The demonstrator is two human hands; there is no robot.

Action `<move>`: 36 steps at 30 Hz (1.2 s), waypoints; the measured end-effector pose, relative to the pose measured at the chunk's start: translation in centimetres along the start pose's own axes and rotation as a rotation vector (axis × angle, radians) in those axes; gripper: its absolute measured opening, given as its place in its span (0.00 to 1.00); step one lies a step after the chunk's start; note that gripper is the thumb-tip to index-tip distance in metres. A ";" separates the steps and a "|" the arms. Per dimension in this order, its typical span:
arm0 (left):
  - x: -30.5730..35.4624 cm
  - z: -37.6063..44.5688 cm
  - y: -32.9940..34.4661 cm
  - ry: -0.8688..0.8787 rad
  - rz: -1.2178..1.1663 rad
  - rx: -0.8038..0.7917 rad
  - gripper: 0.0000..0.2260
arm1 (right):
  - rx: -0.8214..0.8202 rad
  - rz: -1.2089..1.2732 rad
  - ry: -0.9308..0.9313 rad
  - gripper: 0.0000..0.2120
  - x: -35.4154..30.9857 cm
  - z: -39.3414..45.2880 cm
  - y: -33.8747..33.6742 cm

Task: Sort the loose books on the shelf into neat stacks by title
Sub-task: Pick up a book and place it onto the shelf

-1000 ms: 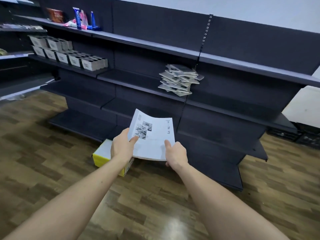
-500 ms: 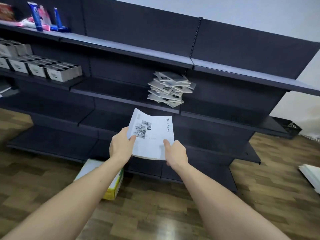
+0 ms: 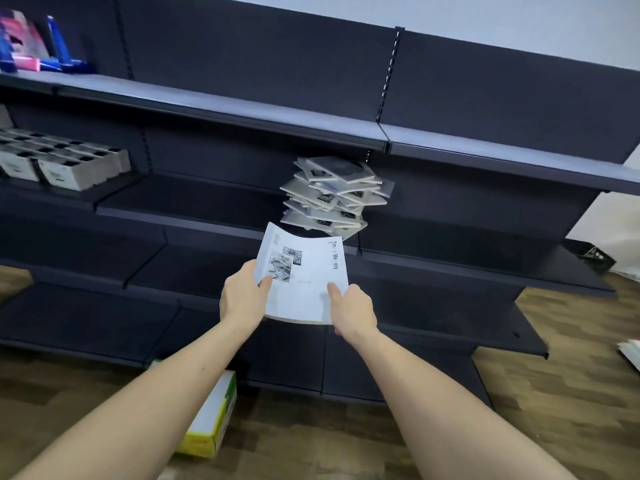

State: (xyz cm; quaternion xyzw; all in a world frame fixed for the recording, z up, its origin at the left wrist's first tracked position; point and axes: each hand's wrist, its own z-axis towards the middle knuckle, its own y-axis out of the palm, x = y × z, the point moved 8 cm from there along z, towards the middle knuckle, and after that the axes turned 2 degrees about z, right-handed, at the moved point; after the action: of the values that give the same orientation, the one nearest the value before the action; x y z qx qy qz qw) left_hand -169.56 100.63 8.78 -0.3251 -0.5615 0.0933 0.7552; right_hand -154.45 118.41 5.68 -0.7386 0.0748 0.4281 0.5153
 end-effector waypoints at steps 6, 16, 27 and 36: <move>4.2 7.9 4.1 0.007 -0.022 -0.001 0.12 | 0.006 0.003 -0.012 0.21 -1.6 9.5 -2.8; 7.0 16.3 8.8 0.027 -0.011 -0.012 0.13 | 0.033 -0.039 -0.020 0.20 -2.9 19.3 -4.2; 6.4 24.0 12.4 0.020 0.019 -0.020 0.17 | 0.086 -0.035 0.006 0.22 -4.5 27.1 -3.2; 5.8 23.6 12.3 0.008 0.099 -0.028 0.17 | 0.084 -0.008 -0.029 0.22 -3.7 26.1 -2.4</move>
State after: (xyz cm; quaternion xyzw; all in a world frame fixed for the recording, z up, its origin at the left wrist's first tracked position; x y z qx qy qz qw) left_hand -186.25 122.16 9.77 -0.3634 -0.5431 0.1212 0.7472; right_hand -169.94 139.86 7.36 -0.7104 0.0823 0.4333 0.5484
